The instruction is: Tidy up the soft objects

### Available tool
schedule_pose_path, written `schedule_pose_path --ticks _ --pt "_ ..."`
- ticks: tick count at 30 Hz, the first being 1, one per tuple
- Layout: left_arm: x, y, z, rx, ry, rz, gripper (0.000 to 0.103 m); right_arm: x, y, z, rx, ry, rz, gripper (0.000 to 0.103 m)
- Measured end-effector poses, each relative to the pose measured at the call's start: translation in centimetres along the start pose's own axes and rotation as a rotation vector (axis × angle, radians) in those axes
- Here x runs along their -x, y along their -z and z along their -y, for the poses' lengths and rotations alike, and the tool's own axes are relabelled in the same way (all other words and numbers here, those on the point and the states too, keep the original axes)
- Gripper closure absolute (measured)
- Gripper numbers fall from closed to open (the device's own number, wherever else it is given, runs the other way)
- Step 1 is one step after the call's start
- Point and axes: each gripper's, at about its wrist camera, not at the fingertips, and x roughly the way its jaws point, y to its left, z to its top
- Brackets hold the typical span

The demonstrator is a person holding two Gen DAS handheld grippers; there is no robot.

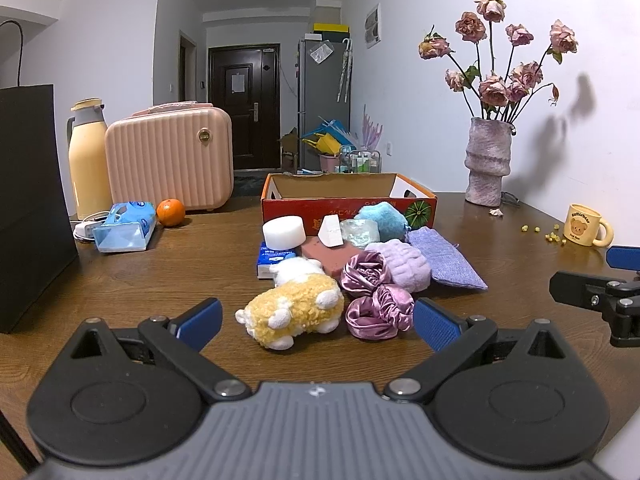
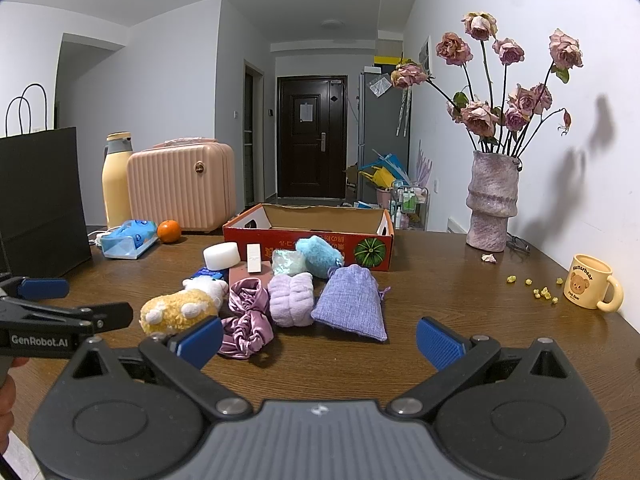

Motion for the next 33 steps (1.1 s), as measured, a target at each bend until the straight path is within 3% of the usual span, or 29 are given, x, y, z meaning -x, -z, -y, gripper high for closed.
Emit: schedule_pose_path --ticks 33 --pt "-1.5 0.1 -0.4 0.005 0.002 -0.012 0.000 -2.1 -0.1 -0.1 0.020 -0.008 -0.033 0.000"
